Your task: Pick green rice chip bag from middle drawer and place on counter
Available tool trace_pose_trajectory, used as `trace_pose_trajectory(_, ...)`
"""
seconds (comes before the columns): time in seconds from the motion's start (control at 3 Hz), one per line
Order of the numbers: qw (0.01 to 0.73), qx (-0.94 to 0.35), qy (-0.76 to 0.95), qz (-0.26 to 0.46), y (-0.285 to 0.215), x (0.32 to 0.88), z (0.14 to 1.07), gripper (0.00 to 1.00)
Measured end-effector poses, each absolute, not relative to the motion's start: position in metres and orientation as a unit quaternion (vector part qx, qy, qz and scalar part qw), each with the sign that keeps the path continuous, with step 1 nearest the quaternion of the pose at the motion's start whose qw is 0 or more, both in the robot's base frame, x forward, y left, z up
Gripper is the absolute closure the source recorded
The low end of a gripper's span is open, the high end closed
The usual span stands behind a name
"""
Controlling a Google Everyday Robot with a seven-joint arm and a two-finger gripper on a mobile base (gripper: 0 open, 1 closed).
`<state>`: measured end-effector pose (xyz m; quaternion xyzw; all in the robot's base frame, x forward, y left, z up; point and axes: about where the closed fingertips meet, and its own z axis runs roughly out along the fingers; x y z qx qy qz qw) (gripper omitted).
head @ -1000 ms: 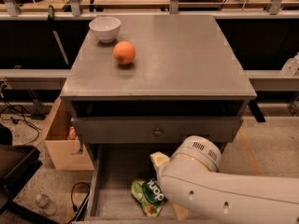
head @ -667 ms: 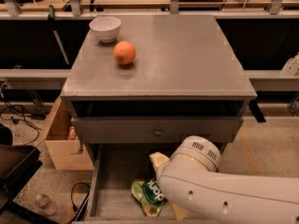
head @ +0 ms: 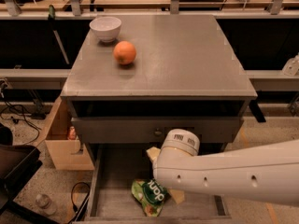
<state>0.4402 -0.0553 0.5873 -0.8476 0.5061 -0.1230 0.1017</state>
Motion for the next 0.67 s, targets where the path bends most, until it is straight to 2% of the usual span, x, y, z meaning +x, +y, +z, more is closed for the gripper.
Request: trace_pose_trajectory(0.67, 0.089, -0.879, 0.456, -0.105, -0.084, 0.476, 0.494, 0.0)
